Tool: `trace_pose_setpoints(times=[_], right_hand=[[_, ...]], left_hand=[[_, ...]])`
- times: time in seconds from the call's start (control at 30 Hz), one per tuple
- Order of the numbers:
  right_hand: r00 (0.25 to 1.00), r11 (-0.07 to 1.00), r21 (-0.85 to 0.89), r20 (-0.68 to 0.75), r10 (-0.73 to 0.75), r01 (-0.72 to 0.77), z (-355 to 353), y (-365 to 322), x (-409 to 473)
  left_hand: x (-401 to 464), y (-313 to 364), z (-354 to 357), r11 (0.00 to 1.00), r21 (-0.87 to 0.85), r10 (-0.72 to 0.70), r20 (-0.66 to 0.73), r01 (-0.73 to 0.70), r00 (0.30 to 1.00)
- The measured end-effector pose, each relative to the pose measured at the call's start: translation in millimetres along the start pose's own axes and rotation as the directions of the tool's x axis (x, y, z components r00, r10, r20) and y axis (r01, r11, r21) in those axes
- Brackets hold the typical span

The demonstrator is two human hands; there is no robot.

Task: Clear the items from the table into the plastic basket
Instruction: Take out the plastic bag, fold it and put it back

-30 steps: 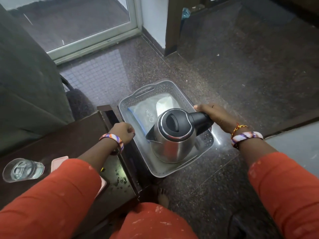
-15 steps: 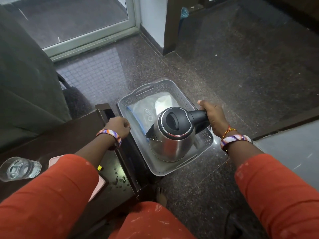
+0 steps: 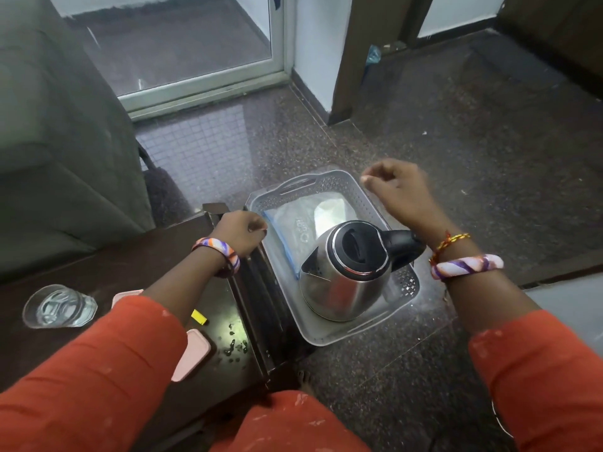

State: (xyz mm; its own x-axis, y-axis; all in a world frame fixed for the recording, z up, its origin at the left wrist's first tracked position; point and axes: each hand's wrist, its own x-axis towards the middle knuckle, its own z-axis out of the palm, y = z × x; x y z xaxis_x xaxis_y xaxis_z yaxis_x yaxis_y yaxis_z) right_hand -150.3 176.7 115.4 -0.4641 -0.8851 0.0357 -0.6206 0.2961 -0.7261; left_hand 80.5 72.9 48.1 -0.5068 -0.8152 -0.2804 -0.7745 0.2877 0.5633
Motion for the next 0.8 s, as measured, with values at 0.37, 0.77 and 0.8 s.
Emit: trace_pose_setpoints(times=[0.37, 0.77, 0.8], right_hand=[[0.983, 0.971, 0.226, 0.181, 0.034, -0.075, 174.2, -82.1, -22.9], [0.590, 0.624, -0.055, 0.272, 0.760, -0.779, 246.3, -6.2, 2.6], [0.599, 0.629, -0.048, 0.259, 0.758, -0.776, 248.2, -7.9, 3.7]], left_hand=[[3.5, -34.6, -24.4, 0.992, -0.011, -0.126, -0.039, 0.126, 0.991], [21.1, -93.3, -9.1, 0.992, -0.010, -0.123, 0.118, 0.125, 0.985], [18.6, -95.8, -9.1, 0.992, -0.012, -0.122, 0.134, 0.124, 0.984]])
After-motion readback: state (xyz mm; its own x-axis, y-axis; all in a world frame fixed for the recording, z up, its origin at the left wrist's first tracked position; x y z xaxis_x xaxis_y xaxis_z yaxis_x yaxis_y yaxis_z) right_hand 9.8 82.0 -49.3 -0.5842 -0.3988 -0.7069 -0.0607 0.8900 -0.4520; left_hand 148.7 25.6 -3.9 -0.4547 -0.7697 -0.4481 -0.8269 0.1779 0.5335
